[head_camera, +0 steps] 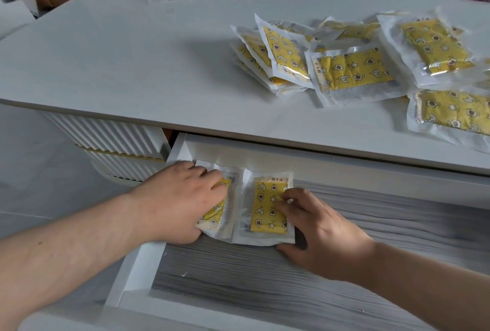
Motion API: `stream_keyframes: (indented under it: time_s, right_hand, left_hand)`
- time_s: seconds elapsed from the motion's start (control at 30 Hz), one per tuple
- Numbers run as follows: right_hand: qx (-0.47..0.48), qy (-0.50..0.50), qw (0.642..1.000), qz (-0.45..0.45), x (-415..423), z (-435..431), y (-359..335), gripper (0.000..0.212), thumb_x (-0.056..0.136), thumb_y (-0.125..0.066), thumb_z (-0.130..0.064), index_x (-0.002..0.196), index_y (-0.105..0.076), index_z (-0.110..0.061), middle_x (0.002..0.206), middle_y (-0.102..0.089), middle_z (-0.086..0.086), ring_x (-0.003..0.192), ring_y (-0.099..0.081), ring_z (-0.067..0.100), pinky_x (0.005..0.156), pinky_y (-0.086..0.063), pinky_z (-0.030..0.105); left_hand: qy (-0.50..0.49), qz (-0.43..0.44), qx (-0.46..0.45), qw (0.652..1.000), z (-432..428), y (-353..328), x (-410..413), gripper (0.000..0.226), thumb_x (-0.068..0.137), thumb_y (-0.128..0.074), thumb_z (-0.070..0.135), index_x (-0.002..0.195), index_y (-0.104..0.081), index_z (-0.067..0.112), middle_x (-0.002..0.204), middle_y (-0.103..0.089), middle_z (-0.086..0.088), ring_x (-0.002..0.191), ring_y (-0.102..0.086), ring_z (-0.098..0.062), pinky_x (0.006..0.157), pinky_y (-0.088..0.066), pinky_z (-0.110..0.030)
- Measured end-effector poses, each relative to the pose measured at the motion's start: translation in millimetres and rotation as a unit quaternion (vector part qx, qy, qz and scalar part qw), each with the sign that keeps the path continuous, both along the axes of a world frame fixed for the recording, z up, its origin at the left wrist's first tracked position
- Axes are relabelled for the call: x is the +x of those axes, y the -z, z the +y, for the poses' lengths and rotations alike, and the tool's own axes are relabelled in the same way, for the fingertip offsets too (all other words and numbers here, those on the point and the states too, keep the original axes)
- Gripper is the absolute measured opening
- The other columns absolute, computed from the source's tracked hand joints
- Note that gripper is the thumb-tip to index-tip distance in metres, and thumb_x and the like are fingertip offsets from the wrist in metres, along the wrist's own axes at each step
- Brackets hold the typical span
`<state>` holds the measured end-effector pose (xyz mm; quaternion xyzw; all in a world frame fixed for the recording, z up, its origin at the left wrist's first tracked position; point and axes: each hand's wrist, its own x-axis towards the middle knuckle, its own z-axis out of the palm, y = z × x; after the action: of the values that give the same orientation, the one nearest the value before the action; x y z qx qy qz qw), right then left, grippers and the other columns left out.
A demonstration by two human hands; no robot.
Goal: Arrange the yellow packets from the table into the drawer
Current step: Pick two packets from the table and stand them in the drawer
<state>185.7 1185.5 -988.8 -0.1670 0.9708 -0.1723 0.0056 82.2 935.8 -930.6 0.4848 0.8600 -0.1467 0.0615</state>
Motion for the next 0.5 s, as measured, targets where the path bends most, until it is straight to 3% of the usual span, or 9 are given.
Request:
stream_keyframes:
  time_s: [0.07, 0.13, 0.2, 0.23, 0.3, 0.4, 0.5]
  right_hand:
    - [-0.007, -0.002, 1.0, -0.005, -1.4, 0.8, 0.2, 0.064, 0.078, -0.052, -0.058, 0.122, -0.062, -0.012, 0.12, -0.047, -0.001, 0.094, -0.066, 0.016, 0.071, -0.06, 0.026]
    - [-0.008, -0.002, 1.0, -0.009, -0.9, 1.8, 0.0, 0.069, 0.076, -0.052, -0.061, 0.125, -0.06, -0.014, 0.122, -0.046, -0.002, 0.099, -0.065, 0.018, 0.075, -0.06, 0.027]
    - [0.002, 0.003, 1.0, -0.011, -0.8, 4.5, -2.4, 0.077, 0.072, -0.052, -0.068, 0.129, -0.058, -0.018, 0.127, -0.049, -0.003, 0.106, -0.062, 0.018, 0.082, -0.056, 0.025]
    - [0.005, 0.01, 1.0, -0.012, -1.9, 6.3, -4.4, 0.08, 0.07, -0.052, -0.071, 0.131, -0.057, -0.019, 0.129, -0.052, -0.003, 0.11, -0.06, 0.017, 0.085, -0.053, 0.025]
    - [-0.017, 0.029, 0.999, -0.012, -7.1, 9.7, -8.9, 0.077, 0.072, -0.053, -0.071, 0.131, -0.058, -0.022, 0.131, -0.055, -0.003, 0.112, -0.056, 0.017, 0.089, -0.05, 0.028]
    - [-0.046, 0.051, 0.997, -0.028, -19.2, 9.0, -14.1, 0.069, 0.076, -0.053, -0.066, 0.132, -0.058, -0.027, 0.137, -0.052, -0.005, 0.116, -0.048, 0.016, 0.094, -0.05, 0.033]
    - [-0.058, 0.067, 0.994, -0.07, -24.9, 1.5, -15.7, 0.066, 0.079, -0.066, -0.056, 0.137, -0.052, -0.029, 0.142, -0.044, -0.009, 0.124, -0.04, 0.013, 0.102, -0.044, 0.03]
  left_hand:
    - [0.004, 0.0, 0.017, 1.0, 0.3, 0.4, 0.0, 0.04, 0.043, -0.068, 0.043, 0.074, -0.054, 0.022, 0.077, -0.053, 0.006, 0.061, -0.051, -0.015, 0.064, -0.05, -0.03]
    - [0.013, 0.005, 0.018, 1.0, -0.4, 0.8, -1.0, 0.046, 0.044, -0.068, 0.052, 0.076, -0.057, 0.022, 0.079, -0.054, 0.007, 0.066, -0.055, -0.015, 0.087, -0.052, -0.036]
    - [0.009, 0.002, -0.005, 1.0, -0.5, -1.1, -1.2, 0.06, 0.05, -0.06, 0.071, 0.087, -0.062, 0.023, 0.087, -0.058, 0.009, 0.08, -0.06, -0.014, 0.112, -0.032, -0.043]
    - [0.001, -0.001, -0.006, 1.0, -0.7, -2.0, -1.6, 0.068, 0.055, -0.052, 0.079, 0.094, -0.065, 0.024, 0.094, -0.06, 0.009, 0.089, -0.061, -0.014, 0.117, -0.02, -0.042]
    - [-0.023, -0.009, 0.022, 0.999, -3.1, -2.8, -3.6, 0.071, 0.067, -0.041, 0.08, 0.106, -0.067, 0.027, 0.102, -0.064, 0.013, 0.1, -0.062, -0.012, 0.116, -0.006, -0.038]
    - [-0.058, -0.019, 0.049, 0.997, -8.1, 1.1, -7.8, 0.058, 0.07, -0.044, 0.069, 0.108, -0.07, 0.033, 0.102, -0.068, 0.017, 0.1, -0.064, -0.009, 0.113, -0.005, -0.035]
    - [-0.067, -0.015, 0.055, 0.996, -9.3, 6.7, -10.0, 0.057, 0.066, -0.046, 0.069, 0.104, -0.071, 0.035, 0.099, -0.069, 0.018, 0.098, -0.065, -0.009, 0.112, -0.002, -0.032]
